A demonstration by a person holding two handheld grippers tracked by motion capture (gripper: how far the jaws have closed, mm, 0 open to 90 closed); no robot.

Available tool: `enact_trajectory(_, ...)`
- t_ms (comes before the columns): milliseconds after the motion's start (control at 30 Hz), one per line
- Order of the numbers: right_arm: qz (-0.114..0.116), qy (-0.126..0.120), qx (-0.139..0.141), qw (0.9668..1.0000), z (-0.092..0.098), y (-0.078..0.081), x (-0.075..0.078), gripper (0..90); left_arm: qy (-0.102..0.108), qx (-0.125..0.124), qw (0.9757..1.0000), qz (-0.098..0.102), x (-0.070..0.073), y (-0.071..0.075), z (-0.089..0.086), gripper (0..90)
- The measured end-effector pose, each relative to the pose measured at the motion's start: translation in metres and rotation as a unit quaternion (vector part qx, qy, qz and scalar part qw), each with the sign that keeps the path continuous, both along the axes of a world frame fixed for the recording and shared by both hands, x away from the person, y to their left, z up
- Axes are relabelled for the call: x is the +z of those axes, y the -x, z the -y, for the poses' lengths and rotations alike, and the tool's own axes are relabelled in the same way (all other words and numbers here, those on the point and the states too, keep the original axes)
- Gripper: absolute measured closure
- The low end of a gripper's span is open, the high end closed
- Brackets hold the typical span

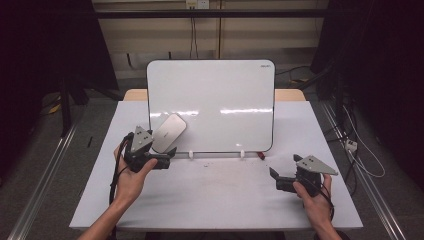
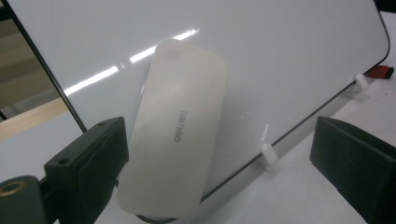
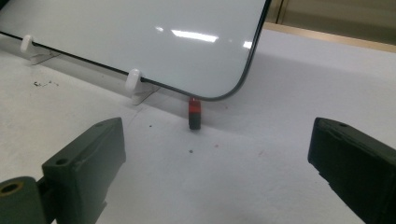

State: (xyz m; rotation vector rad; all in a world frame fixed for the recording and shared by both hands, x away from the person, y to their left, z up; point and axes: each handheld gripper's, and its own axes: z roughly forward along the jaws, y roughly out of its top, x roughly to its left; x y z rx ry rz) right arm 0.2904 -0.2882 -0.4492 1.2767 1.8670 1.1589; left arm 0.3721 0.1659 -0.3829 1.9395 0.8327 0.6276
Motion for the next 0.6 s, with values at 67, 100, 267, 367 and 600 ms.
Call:
enact_trajectory(67,-0.001,0.000,-0.001,1.0000,0.000,0.000,0.000,4.0,0.003,0.006,1.0000,-0.005,-0.001,0.003,-0.002,4.4)
enact_trajectory(100,-0.001,-0.001,-0.001,1.0000,0.000,0.000,0.000,4.0,0.010,0.006,0.9999,-0.011,-0.001,0.006,-0.004,4.7)
enact_trajectory(267,-0.001,-0.001,-0.001,1.0000,0.001,0.000,0.000,4.0,0.020,0.003,0.9998,-0.007,0.005,0.024,-0.008,5.2)
enact_trajectory(367,-0.002,0.000,0.002,1.0000,-0.001,0.000,0.000,4.0,0.021,0.002,0.9998,-0.006,0.005,0.031,-0.012,5.1)
enact_trajectory(600,0.000,0.000,0.000,1.0000,0.000,0.000,0.000,3.9,0.018,0.023,0.9994,-0.018,-0.008,0.035,-0.030,5.1)
